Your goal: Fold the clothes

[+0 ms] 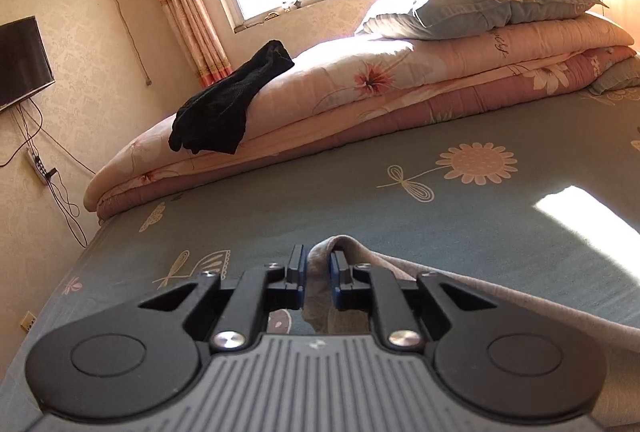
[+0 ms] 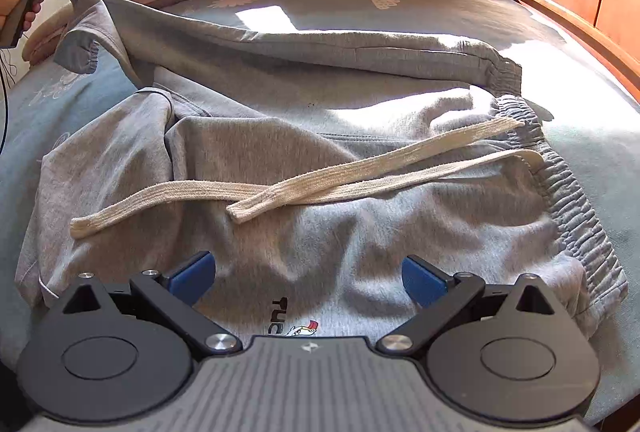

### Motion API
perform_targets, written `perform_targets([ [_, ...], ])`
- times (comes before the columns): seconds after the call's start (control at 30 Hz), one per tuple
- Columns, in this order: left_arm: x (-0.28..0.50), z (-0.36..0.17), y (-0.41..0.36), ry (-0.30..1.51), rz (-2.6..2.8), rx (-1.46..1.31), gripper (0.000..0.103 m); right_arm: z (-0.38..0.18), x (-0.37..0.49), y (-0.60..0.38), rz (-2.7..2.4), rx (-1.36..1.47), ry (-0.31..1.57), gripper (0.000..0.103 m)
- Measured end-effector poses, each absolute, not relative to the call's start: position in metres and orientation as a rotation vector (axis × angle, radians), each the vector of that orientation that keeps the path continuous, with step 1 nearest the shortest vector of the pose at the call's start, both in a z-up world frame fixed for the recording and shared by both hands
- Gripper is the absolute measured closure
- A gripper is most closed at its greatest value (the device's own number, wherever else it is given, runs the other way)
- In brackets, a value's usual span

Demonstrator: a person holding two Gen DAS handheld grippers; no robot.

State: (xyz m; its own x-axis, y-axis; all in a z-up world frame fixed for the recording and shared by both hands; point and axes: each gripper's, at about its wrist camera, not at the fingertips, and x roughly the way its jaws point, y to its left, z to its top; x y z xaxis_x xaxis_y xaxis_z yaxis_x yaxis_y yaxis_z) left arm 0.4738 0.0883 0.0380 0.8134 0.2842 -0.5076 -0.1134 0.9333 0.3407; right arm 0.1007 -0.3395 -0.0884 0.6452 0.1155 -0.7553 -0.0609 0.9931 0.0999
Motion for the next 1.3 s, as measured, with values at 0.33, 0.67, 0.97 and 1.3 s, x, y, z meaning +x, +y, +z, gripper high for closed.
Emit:
perform_targets([
  [0.33,0.484,-0.003,0.088,0.666,0.257,0.373,0.084,-0.091,0.111,-0.333,0.112,0.044,0.878,0.002],
  [0.67,0.461,-0.015,0.106,0.723,0.284,0.389,0.073,-0.082,0.104,-0.323,0.141,0.037,0.855,0.002],
  [0.97,0.404,0.001,0.129,0.774,0.256,0.367,0.071,-0.057,0.078,-0.312,0.178,0.015,0.792,0.002],
  [1.3,0.311,-0.014,0.102,0.866,0.068,0.369,0.056,-0.034,0.037,-0.307,0.221,0.001,0.733,0.002],
])
